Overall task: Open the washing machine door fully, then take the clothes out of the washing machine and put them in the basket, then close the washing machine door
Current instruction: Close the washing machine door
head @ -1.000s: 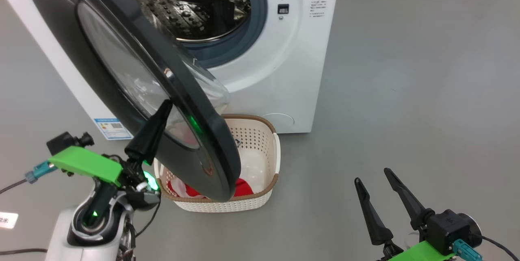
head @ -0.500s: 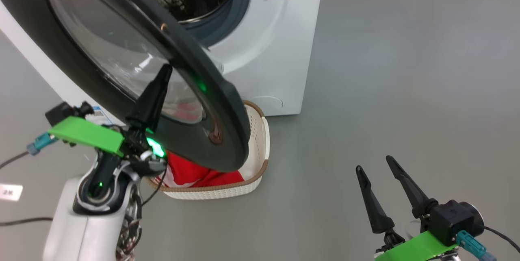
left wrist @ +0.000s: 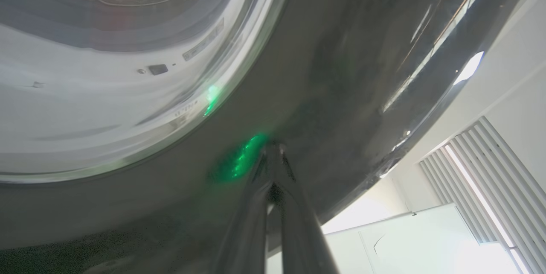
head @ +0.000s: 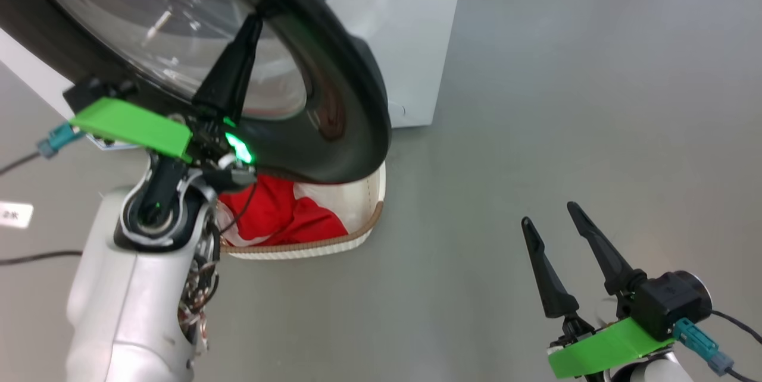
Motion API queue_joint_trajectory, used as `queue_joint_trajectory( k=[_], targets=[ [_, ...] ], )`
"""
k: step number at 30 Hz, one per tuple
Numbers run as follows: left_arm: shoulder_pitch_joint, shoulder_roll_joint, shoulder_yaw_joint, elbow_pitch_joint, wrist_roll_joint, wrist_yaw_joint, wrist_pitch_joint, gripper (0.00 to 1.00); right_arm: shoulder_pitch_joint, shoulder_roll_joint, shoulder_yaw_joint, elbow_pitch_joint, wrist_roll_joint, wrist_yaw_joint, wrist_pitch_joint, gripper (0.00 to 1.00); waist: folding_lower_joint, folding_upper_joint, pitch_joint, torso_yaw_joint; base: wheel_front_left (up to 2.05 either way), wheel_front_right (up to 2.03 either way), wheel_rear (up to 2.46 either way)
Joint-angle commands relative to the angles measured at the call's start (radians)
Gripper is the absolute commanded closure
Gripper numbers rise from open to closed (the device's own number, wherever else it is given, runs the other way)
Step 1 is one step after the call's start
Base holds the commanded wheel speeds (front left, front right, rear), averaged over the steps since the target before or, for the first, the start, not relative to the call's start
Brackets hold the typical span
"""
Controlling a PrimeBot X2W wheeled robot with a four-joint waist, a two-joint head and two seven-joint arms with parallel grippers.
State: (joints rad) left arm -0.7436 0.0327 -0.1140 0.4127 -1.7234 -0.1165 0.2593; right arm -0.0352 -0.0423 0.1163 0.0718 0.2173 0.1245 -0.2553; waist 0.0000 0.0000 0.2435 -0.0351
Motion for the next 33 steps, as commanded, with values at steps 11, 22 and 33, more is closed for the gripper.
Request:
queue_joint_trajectory(
  k=[11,22,33],
  targets=[
    [-0.162,0.018,-0.003,0.013,0.012,-0.014,-0.074,1.00,-0.067,-0.008,0.026,-0.035,0.003,0.006,-0.006,0.00,0.0000,0.0000,0.105,-0.038,0.00,0.00,0.00],
    [-0.263,0.018,-0.009,0.057,0.045,-0.014,-0.135,1.00,-0.090,-0.008,0.023,-0.045,0.007,0.006,-0.006,0.00,0.0000,0.0000,0.158,-0.071,0.00,0.00,0.00],
    [-0.345,0.018,0.000,0.077,0.089,-0.014,-0.210,1.00,-0.106,-0.008,0.026,-0.052,0.015,0.006,-0.006,0.00,0.0000,0.0000,0.203,-0.092,0.00,0.00,0.00]
  ],
)
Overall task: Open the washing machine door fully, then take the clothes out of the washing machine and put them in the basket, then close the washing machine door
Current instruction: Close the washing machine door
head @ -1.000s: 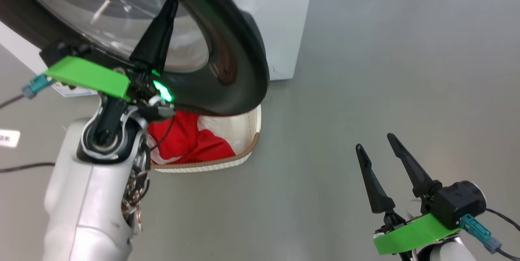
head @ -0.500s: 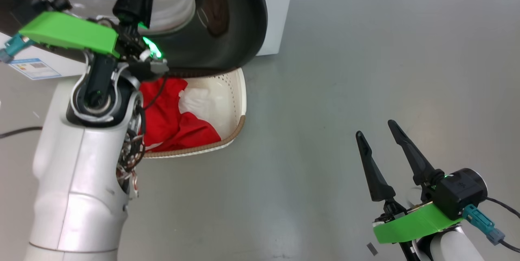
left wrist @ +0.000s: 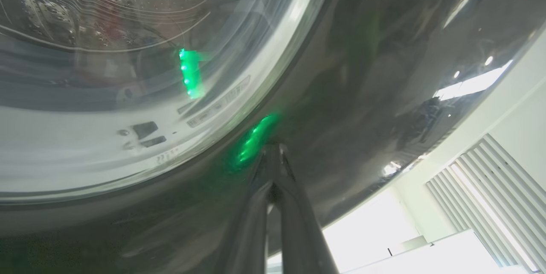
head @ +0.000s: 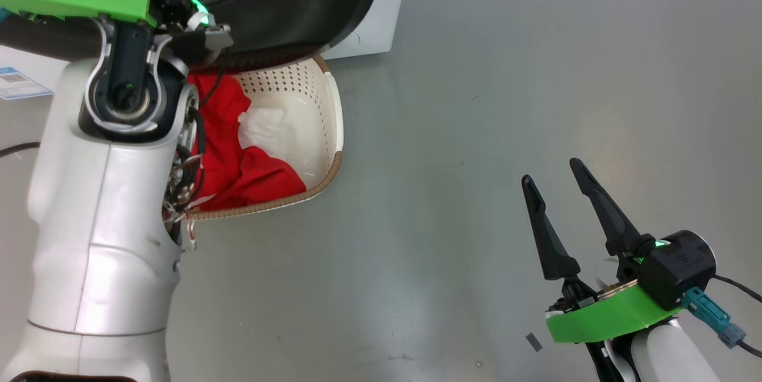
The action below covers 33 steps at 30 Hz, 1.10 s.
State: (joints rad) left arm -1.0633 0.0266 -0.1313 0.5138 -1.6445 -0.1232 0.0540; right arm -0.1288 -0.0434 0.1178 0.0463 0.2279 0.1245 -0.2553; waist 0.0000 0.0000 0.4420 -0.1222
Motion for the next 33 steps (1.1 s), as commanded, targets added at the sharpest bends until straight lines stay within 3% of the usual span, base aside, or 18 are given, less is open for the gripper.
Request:
queue_joint_trajectory(
  k=[1,11,21,22,23,24,25,33],
  targets=[
    [-0.028,0.024,0.017,-0.022,0.012,-0.007,-0.007,1.00,-0.014,-0.007,0.025,-0.026,0.006,0.006,-0.006,0.00,0.0000,0.0000,0.007,-0.007,0.00,0.00,0.00],
    [-0.015,0.025,0.002,-0.023,0.032,-0.007,0.021,1.00,-0.020,-0.007,0.017,-0.019,0.015,0.006,-0.006,0.00,0.0000,0.0000,0.001,-0.012,0.00,0.00,0.00],
    [0.153,0.064,-0.044,-0.061,0.099,-0.007,0.028,1.00,-0.003,-0.007,0.004,0.016,0.041,0.006,-0.006,0.00,0.0000,0.0000,-0.080,0.019,0.00,0.00,0.00],
    [0.179,0.070,-0.047,-0.067,0.107,-0.007,0.022,0.88,-0.001,-0.007,-0.001,0.024,0.045,0.006,-0.006,0.00,0.0000,0.0000,-0.092,0.024,0.00,0.00,0.00],
    [0.205,0.077,-0.048,-0.068,0.115,-0.007,0.015,0.60,0.000,-0.007,-0.006,0.031,0.048,0.006,-0.006,0.00,0.0000,0.0000,-0.104,0.030,0.00,0.00,0.00],
    [0.230,0.085,-0.048,-0.066,0.123,-0.007,0.005,0.14,0.001,-0.007,-0.010,0.039,0.050,0.006,-0.006,0.00,0.0000,0.0000,-0.118,0.035,0.00,0.00,0.00],
    [0.255,0.093,-0.048,-0.061,0.131,-0.007,-0.003,0.00,0.003,-0.007,-0.015,0.047,0.050,0.006,-0.006,0.00,0.0000,0.0000,-0.132,0.040,0.00,0.00,0.00],
    [0.445,0.166,-0.071,-0.036,0.253,-0.007,-0.132,0.00,0.025,-0.007,-0.041,0.096,0.026,0.006,-0.006,0.00,0.0000,0.0000,-0.287,0.092,0.00,0.00,0.00]
  ],
)
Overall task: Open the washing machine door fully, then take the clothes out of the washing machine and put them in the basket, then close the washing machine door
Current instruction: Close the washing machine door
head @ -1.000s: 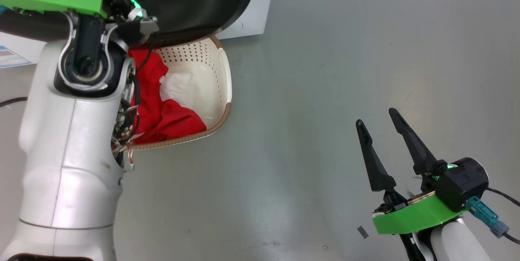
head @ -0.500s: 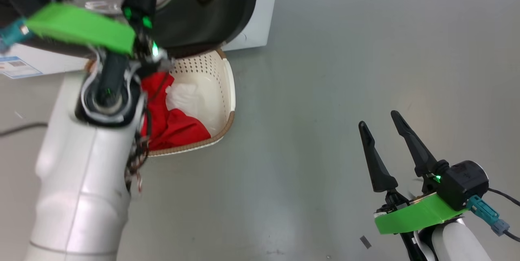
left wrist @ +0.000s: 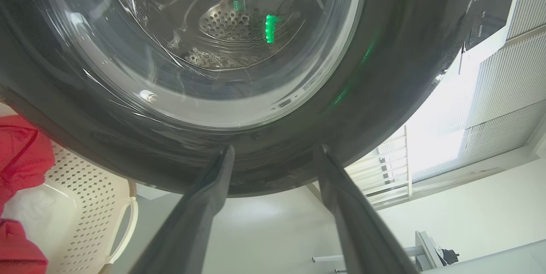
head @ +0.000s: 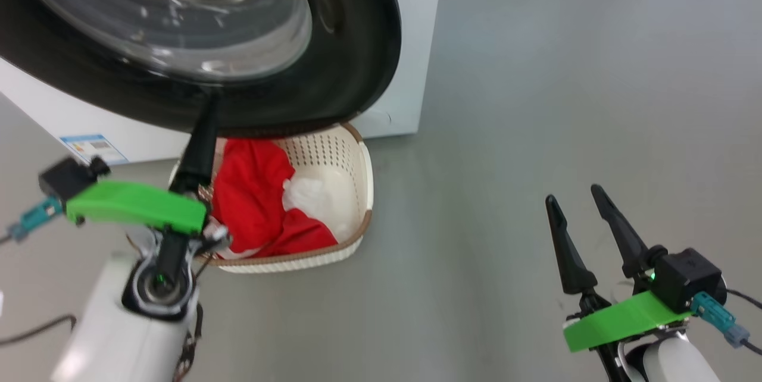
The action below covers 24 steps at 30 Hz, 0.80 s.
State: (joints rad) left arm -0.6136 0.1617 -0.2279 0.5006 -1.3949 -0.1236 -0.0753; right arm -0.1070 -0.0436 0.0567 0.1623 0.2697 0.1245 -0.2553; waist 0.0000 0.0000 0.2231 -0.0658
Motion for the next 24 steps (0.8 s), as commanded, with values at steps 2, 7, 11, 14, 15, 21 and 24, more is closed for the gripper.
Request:
queue_joint_trajectory(
  k=[2,7,11,14,15,21,24],
  targets=[
    [0.045,0.048,0.010,-0.042,0.036,-0.007,-0.032,0.00,0.015,-0.007,0.019,-0.015,-0.014,0.006,-0.006,0.00,0.0000,0.0000,-0.104,0.043,0.00,0.00,0.00],
    [0.179,0.094,-0.024,-0.063,0.162,-0.006,-0.139,0.00,0.053,-0.007,0.011,0.001,0.001,0.006,-0.006,0.00,0.0000,0.0000,-0.193,0.053,0.00,0.00,0.00],
    [0.288,0.116,-0.024,-0.138,0.279,-0.002,-0.178,0.00,0.074,-0.007,0.000,0.005,0.003,0.006,-0.006,0.00,0.0000,0.0000,-0.236,0.058,0.00,0.00,0.00],
    [0.358,0.125,-0.004,-0.203,0.399,0.024,-0.185,0.00,0.084,-0.007,-0.016,-0.001,0.000,0.006,-0.006,0.00,0.0000,0.0000,-0.252,0.063,0.00,0.00,0.00],
    [0.378,0.120,0.019,-0.234,0.444,0.033,-0.186,0.00,0.087,-0.007,-0.021,-0.004,-0.002,0.006,-0.006,0.00,0.0000,0.0000,-0.256,0.065,0.00,0.00,0.00],
    [0.494,0.082,0.116,-0.393,0.738,0.055,-0.186,0.00,0.103,-0.007,-0.039,-0.021,-0.035,0.006,-0.006,0.00,0.0000,0.0000,-0.276,0.072,0.00,0.00,0.00],
    [0.543,0.062,0.156,-0.460,0.873,0.058,-0.186,0.00,0.111,-0.007,-0.044,-0.031,-0.045,0.006,-0.006,0.00,0.0000,0.0000,-0.284,0.070,0.00,0.00,0.00]
  ],
)
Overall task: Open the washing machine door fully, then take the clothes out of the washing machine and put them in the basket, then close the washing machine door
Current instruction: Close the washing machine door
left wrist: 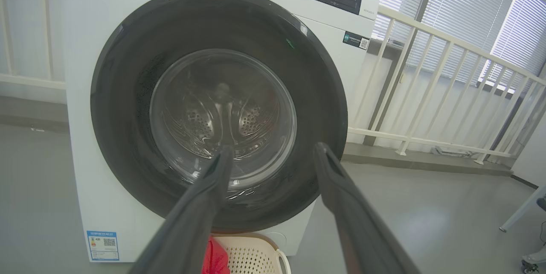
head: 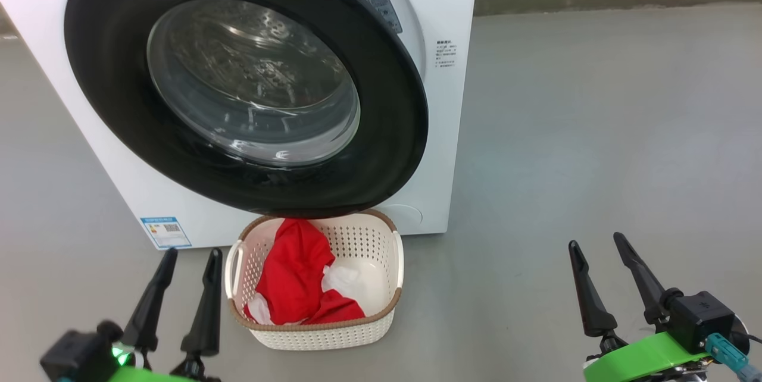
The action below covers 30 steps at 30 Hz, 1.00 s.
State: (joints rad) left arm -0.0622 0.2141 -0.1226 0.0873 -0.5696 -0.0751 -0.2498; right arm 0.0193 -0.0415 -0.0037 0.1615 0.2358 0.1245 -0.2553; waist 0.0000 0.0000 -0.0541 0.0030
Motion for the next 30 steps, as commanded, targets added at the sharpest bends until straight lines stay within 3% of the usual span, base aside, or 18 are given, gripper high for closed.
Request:
queue_joint_trajectory(
  k=[1,10,18,30],
  targets=[
    [0.009,0.000,0.063,-0.064,0.084,0.011,-0.012,0.00,-0.013,-0.009,0.015,-0.033,-0.014,0.006,-0.006,0.00,0.0000,0.0000,-0.009,0.000,0.00,0.00,0.00],
    [0.117,-0.050,0.124,-0.137,0.289,0.021,-0.012,0.00,0.016,-0.009,0.001,-0.079,-0.058,0.006,-0.006,0.00,0.0000,0.0000,-0.019,-0.013,0.00,0.00,0.00],
    [0.170,-0.104,0.168,-0.171,0.351,0.032,-0.012,0.00,0.031,-0.009,-0.008,-0.116,-0.055,0.006,-0.006,0.00,0.0000,0.0000,-0.018,-0.029,0.00,0.00,0.00],
    [0.189,-0.127,0.189,-0.164,0.409,0.017,-0.012,0.00,0.043,-0.009,-0.009,-0.144,-0.058,0.006,-0.006,0.00,0.0000,0.0000,-0.018,-0.038,0.00,0.00,0.00]
  ],
)
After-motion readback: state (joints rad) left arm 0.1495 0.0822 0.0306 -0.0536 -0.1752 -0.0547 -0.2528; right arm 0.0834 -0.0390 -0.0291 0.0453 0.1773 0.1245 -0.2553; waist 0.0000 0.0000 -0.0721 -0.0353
